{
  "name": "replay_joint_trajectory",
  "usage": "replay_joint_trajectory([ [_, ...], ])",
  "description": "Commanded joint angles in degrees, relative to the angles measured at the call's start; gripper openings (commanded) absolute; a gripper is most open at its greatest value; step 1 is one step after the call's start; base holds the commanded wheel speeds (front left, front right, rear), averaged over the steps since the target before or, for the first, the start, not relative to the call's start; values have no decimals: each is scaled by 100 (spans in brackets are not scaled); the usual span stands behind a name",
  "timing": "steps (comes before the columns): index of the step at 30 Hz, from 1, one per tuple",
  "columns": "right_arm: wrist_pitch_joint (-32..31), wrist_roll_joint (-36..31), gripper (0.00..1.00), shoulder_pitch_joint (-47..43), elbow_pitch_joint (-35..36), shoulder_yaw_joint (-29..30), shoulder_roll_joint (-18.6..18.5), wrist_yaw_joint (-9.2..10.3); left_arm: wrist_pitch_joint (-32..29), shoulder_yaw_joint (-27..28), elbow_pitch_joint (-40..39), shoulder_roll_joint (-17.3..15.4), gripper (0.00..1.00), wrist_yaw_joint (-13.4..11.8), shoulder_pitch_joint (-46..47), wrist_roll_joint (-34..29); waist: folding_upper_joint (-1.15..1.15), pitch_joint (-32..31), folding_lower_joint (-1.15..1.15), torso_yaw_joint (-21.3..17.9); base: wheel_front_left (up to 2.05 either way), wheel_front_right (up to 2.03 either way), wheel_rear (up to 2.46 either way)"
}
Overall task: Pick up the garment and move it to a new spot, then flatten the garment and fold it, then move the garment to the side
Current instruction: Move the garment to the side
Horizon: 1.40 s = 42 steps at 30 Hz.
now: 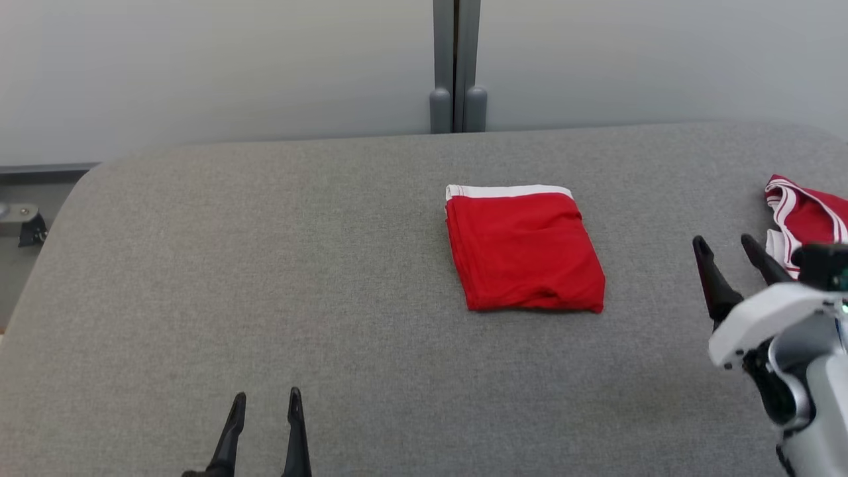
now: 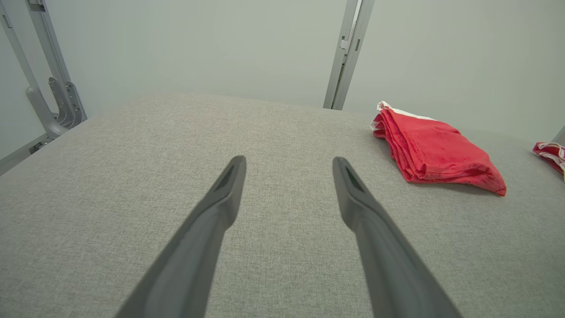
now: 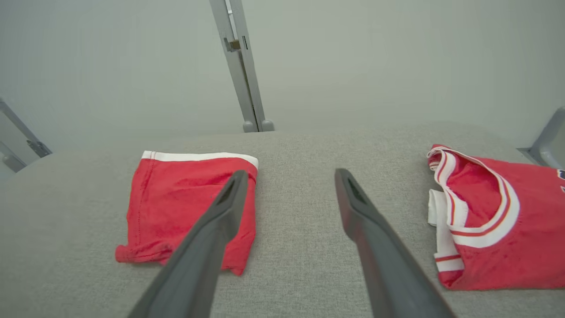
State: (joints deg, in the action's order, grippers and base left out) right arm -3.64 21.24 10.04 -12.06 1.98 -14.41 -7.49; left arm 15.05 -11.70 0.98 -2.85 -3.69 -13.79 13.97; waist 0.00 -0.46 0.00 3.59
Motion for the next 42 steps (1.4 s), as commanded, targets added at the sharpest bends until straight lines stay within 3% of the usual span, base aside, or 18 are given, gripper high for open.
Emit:
replay_joint_trajectory([
  [1, -445, 127, 100, 384, -103, -63, -71, 2, 16, -52, -16, -12, 100, 4, 225, 41, 0, 278, 0, 131, 0, 0, 0],
  [5, -1534, 348, 100, 1199, -725, -122, -50, 2, 15, -295, 13, -13, 100, -29, 516, 161, 0, 601, 0, 415, 0, 0, 0],
  [9, -2012, 170, 100, 1835, -1475, -144, -69, 2, 15, -576, 75, -13, 100, -46, 817, 244, 0, 873, 0, 757, 0, 0, 0],
  [17, -1879, -210, 100, 2496, -2941, 209, 12, 2, 16, -835, 171, -12, 100, -97, 1115, 327, 0, 1197, 0, 1298, 0, 0, 0],
  [23, -1695, -105, 100, 2683, -3610, 220, 110, 3, 16, -860, 170, -12, 100, -119, 1152, 338, 0, 1254, 0, 1388, 0, 0, 0],
  [24, -1647, -103, 73, 2709, -3681, 214, 104, 3, 15, -851, 169, -12, 100, -130, 1156, 332, 0, 1259, 0, 1368, 0, 0, 0],
  [25, -1560, -86, 0, 2737, -3746, 223, 117, 3, 15, -842, 164, -12, 100, -134, 1166, 329, 0, 1263, 0, 1333, 0, 0, 0],
  [31, -1195, -14, 0, 3026, -3832, 67, 57, 4, 16, -789, 135, -12, 100, -123, 1162, 308, 0, 1308, 0, 846, 0, 0, 0],
  [42, -1167, 261, 0, 3689, -3168, -394, -712, 5, 15, -557, 135, -15, 100, 9, 1355, 53, 0, 1703, 0, -634, 0, 0, 0],
])
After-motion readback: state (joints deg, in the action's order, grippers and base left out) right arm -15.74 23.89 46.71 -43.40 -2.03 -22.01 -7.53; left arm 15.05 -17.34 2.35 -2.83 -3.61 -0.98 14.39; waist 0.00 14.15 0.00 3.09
